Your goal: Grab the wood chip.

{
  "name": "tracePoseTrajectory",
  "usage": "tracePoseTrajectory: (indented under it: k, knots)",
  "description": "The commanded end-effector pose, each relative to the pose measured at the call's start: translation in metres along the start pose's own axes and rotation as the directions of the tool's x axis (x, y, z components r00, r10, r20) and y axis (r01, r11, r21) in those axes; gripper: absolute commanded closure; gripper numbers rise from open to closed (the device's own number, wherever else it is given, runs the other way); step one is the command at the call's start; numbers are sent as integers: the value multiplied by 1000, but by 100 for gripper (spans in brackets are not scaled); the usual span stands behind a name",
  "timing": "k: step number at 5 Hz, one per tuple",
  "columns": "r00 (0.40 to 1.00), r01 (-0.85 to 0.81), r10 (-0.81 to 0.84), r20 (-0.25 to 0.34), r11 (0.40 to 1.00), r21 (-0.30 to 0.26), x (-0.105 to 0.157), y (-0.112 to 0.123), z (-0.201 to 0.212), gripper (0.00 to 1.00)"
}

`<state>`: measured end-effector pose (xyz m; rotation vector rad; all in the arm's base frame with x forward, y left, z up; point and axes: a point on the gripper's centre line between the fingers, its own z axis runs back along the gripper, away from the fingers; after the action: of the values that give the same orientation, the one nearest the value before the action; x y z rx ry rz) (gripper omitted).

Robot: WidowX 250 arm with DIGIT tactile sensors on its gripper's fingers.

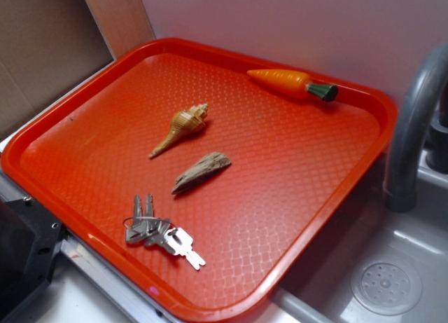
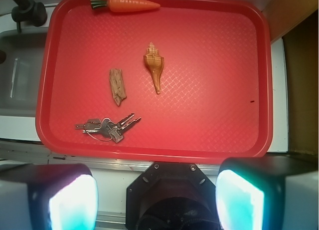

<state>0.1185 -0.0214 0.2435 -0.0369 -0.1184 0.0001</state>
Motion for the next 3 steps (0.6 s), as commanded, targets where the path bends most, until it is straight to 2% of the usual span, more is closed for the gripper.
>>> tracePoseTrajectory:
  k: [1,2,3]
  knots:
    - [1000,0,0,0,1000,0,0,0,0,0]
    - [999,30,-30,37,1000,-2,22,-23,-17,0]
    - [994,-14,14,105,1000,4,33,-40,-45,0]
